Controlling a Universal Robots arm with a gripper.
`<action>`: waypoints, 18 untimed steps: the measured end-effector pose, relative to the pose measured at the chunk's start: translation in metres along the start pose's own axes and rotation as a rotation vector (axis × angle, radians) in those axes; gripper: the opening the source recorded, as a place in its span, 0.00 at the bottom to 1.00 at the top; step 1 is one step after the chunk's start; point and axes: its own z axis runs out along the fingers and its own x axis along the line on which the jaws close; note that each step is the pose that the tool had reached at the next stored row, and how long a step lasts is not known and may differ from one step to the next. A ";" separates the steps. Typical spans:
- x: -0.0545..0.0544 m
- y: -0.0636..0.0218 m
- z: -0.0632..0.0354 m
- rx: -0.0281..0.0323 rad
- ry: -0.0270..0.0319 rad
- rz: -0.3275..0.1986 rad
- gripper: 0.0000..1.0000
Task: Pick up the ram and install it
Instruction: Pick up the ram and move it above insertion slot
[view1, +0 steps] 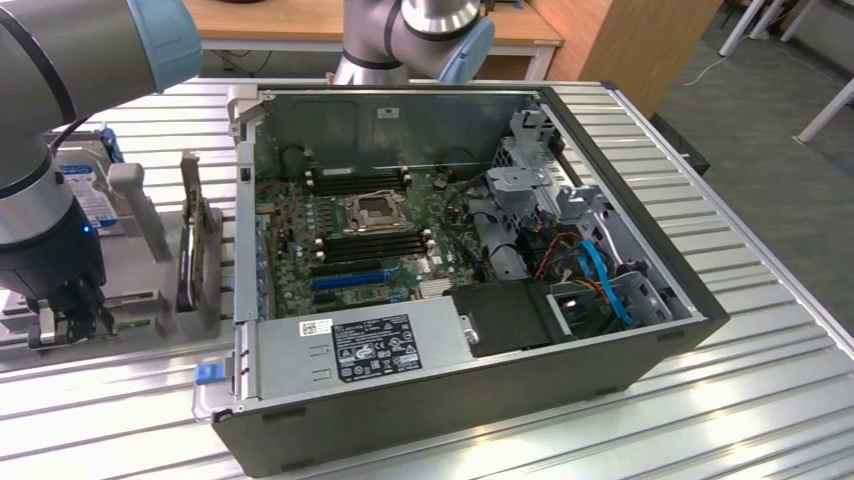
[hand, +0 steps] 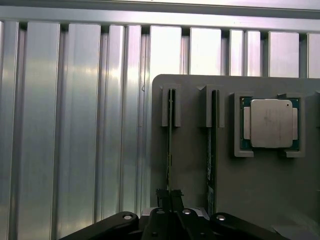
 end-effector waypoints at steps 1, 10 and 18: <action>0.000 0.0000 0.0000 0.0000 -0.0001 0.000 0.12; 0.000 0.0000 0.0000 -0.0002 0.0005 -0.012 0.12; 0.000 0.0000 0.0000 -0.0006 0.0015 -0.034 0.12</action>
